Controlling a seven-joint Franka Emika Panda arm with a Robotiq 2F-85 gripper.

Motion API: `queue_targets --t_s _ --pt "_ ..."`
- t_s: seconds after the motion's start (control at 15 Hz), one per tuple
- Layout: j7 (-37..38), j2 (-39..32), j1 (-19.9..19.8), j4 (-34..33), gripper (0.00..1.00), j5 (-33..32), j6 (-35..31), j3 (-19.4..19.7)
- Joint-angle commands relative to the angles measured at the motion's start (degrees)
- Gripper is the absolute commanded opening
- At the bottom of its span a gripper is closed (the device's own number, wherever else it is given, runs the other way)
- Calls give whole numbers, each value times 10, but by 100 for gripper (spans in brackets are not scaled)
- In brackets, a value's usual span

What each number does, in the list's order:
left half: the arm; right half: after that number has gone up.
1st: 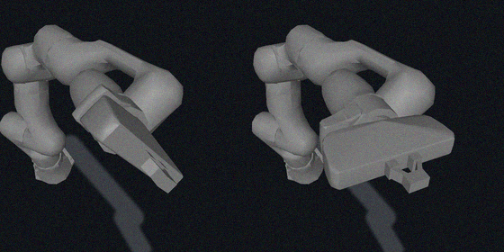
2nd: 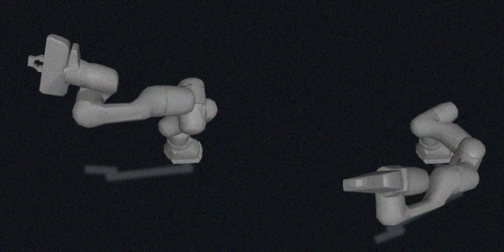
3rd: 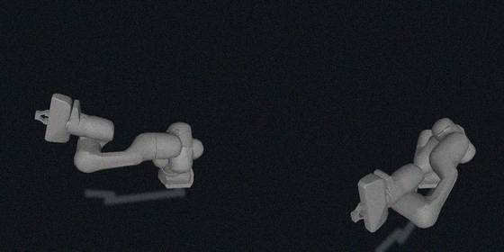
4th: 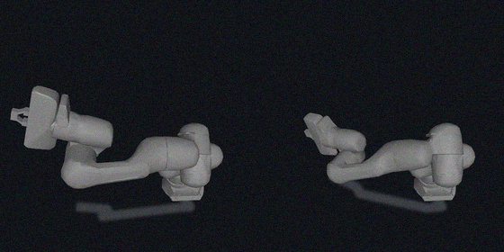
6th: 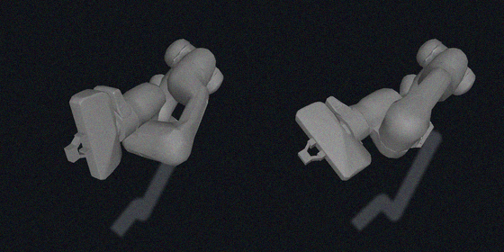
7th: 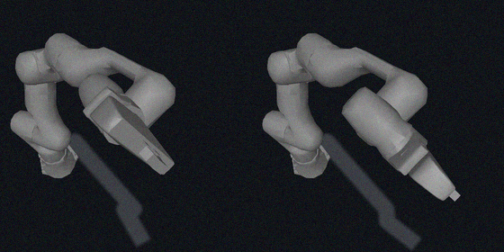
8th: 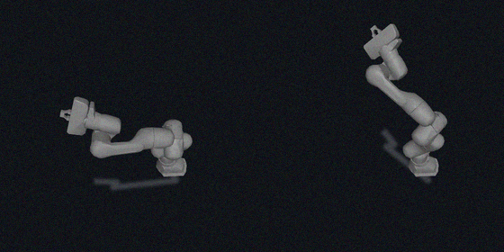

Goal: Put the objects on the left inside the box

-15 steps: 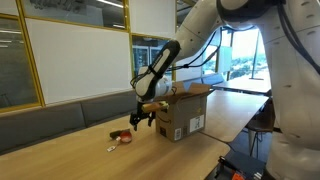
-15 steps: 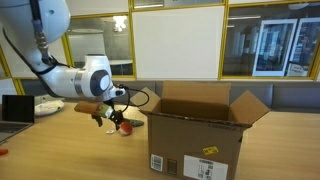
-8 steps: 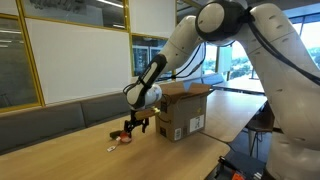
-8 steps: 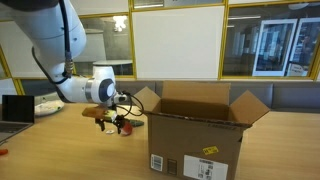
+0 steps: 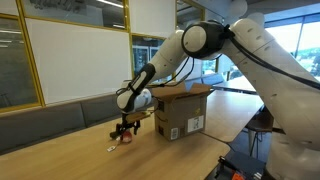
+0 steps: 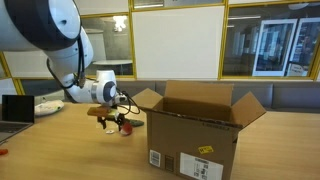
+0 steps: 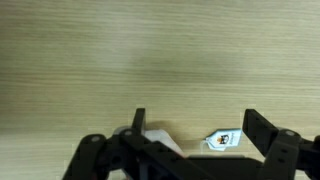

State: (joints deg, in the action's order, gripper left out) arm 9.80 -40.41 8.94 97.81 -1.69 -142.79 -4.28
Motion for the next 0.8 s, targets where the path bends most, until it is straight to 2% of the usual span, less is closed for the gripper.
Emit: queue_targets --t_s 0.0,0.27,0.73 --pt "-11 -32 23 -76 100 -20 8 14" --pt "-23 -57 30 -118 100 -36 -6 17" --pt "-29 -149 39 -193 100 -79 -67 57"
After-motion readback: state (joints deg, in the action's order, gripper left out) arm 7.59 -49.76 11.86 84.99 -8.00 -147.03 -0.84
